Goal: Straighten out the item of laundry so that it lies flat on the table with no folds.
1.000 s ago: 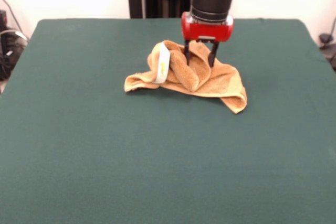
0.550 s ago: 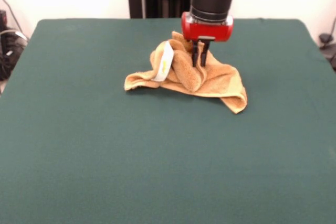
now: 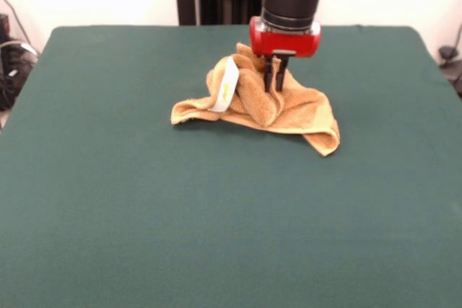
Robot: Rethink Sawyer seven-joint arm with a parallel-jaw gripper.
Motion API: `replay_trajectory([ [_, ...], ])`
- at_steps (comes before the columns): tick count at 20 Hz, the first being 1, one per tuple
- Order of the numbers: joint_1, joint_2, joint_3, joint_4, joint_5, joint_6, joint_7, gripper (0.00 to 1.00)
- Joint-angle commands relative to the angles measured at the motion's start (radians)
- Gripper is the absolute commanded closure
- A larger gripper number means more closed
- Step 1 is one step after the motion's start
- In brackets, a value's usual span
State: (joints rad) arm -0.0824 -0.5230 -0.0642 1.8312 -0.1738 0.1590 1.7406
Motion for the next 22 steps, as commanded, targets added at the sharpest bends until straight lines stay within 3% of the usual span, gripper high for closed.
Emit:
replay_trajectory([
  [1, -0.014, 0.060, 0.057, 0.075, -0.016, 0.019, 0.124, 1.00],
  [11, -0.102, 0.025, 0.040, 0.204, -0.135, -0.035, 0.066, 1.00],
  [22, -0.123, 0.030, 0.002, 0.267, -0.240, -0.112, 0.113, 1.00],
])
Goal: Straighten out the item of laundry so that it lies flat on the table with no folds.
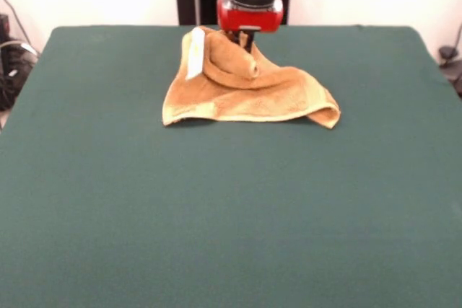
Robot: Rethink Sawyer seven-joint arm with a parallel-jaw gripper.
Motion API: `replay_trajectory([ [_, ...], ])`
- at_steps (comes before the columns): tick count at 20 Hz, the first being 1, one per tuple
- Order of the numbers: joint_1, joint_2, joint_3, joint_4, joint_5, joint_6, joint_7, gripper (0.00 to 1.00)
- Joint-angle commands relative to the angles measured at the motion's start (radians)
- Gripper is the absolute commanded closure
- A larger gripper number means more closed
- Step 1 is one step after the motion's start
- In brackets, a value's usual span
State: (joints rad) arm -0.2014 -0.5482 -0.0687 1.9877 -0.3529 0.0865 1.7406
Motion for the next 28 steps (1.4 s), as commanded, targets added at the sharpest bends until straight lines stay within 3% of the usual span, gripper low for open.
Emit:
replay_trajectory([
  [1, -0.003, 0.055, 0.004, 0.114, -0.063, -0.041, 0.118, 1.00],
  [16, -0.003, 0.042, -0.027, 0.171, -0.089, -0.082, 0.149, 1.00],
  [24, 0.130, 0.097, -0.061, 0.186, 0.021, -0.200, 0.269, 1.00],
  [28, 0.127, 0.109, -0.055, 0.195, 0.032, -0.235, 0.259, 1.00],
])
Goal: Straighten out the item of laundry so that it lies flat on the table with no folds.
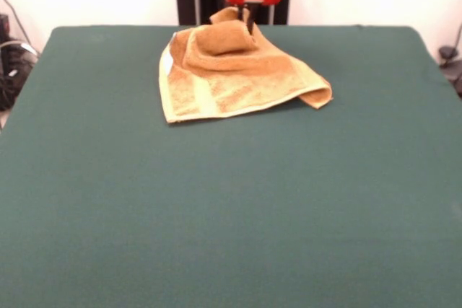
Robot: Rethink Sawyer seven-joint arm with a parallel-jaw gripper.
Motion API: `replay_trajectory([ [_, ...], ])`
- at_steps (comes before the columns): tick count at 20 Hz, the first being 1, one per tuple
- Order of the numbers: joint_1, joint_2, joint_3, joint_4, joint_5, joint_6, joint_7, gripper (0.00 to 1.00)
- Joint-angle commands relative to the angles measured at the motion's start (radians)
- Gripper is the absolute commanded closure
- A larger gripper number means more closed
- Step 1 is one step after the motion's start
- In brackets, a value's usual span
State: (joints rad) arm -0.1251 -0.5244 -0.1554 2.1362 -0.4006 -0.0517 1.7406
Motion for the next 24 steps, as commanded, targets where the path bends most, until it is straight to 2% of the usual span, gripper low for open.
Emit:
replay_trajectory([
  [1, 0.041, 0.086, 0.033, 0.048, 0.074, -0.099, 0.247, 1.00],
  [4, 0.037, 0.098, 0.023, 0.041, 0.070, -0.114, 0.233, 1.00],
  [9, 0.098, 0.118, 0.016, 0.033, 0.144, -0.138, 0.271, 1.00],
  [17, 0.135, 0.123, 0.027, 0.035, 0.224, -0.149, 0.271, 1.00],
  [20, 0.129, 0.126, 0.025, 0.039, 0.224, -0.157, 0.259, 1.00],
  [24, 0.073, 0.125, 0.025, 0.053, 0.176, -0.166, 0.222, 1.00],
])
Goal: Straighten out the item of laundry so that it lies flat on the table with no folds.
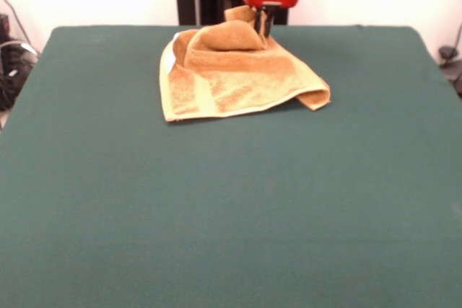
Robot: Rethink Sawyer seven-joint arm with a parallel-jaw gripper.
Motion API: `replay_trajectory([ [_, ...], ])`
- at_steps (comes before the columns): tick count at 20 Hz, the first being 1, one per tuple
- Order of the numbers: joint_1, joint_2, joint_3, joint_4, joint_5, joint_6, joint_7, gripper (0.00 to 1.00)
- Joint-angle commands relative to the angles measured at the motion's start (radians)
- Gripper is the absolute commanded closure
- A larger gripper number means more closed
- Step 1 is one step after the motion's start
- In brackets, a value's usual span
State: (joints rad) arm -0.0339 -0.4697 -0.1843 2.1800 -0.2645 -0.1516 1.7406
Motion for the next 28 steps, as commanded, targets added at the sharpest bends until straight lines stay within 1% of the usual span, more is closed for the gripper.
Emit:
replay_trajectory([
  [1, -0.030, 0.070, 0.052, 0.011, 0.028, -0.068, 0.214, 1.00],
  [6, -0.048, 0.074, 0.046, 0.004, 0.021, -0.071, 0.201, 1.00],
  [12, 0.007, 0.069, 0.060, 0.009, 0.088, -0.066, 0.245, 1.00],
  [14, 0.013, 0.066, 0.068, 0.011, 0.100, -0.066, 0.253, 1.00],
  [28, 0.009, 0.066, 0.059, 0.007, 0.095, -0.063, 0.232, 1.00],
])
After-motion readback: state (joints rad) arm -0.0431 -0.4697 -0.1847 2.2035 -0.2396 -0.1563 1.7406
